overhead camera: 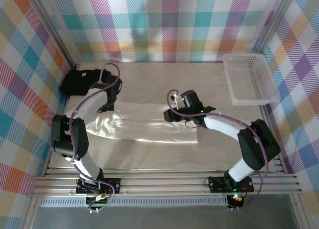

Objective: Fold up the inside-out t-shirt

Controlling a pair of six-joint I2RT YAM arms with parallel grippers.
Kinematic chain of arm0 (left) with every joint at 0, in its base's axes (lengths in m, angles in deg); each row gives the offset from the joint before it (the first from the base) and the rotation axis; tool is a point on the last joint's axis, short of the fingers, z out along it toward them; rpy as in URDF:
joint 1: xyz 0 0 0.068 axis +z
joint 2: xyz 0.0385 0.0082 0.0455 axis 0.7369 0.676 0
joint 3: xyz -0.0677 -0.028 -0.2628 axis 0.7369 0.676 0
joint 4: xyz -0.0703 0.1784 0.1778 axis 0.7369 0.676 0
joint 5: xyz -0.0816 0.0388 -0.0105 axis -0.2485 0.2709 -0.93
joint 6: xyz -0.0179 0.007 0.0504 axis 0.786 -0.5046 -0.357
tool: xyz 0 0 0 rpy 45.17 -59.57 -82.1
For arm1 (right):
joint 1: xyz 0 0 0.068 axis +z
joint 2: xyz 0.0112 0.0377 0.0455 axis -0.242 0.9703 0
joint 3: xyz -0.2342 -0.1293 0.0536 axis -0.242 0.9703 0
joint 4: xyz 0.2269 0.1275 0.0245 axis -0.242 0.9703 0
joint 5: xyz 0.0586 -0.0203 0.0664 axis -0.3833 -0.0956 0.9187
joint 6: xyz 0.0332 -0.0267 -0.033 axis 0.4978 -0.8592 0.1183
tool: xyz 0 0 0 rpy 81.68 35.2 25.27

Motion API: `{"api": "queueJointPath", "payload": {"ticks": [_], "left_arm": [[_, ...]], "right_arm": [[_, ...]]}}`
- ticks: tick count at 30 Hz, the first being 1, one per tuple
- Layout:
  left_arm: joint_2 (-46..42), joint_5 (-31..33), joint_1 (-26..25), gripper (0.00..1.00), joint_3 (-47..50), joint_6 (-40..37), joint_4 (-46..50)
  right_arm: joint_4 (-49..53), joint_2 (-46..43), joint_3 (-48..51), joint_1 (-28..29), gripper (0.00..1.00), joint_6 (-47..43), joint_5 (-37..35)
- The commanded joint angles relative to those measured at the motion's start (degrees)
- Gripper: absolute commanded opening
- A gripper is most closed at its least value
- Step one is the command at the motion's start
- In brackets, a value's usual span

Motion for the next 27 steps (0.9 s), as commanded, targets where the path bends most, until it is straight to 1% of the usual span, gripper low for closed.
{"api": "queueJointPath", "payload": {"ticks": [1, 3, 4, 10, 15, 21, 24, 27], "left_arm": [[0.9, 17.5, 2.7, 0.0, -4.9, -9.4, 8.7], [1.6, 18.0, 2.6, 0.0, -6.7, -12.0, 7.3], [2.3, 17.6, 2.6, 0.0, -7.7, -12.3, 7.5], [5.6, 15.6, 2.4, 0.0, -10.6, -12.5, 8.1], [5.6, 13.6, 1.5, 0.0, -11.0, -12.3, 8.0], [5.2, 11.5, -0.3, 0.0, -10.6, -11.3, 8.7], [4.8, 9.4, -2.7, 0.0, -10.7, -9.2, 10.4], [4.8, 5.0, -7.7, 0.0, -11.3, -5.5, 13.1]], "right_arm": [[3.5, -2.4, 0.8, -0.3, 0.52, -2.6, -2.5], [4.2, -1.6, 0.3, -0.4, 0.52, -2.8, -3.4], [4.1, -0.9, -0.3, -0.4, 0.52, -2.8, -2.6], [1.1, 5.0, -3.7, -0.3, 0.51, 0.0, 4.3], [-0.3, 11.3, -7.7, 0.0, 0.47, 2.0, 8.5], [0.6, 16.8, -11.5, 0.5, 0.45, 2.7, 9.5], [2.4, 16.3, -12.0, 0.5, 0.45, 1.4, 7.5], [4.0, 14.5, -11.6, -0.3, 0.46, 0.5, 5.7]]}}
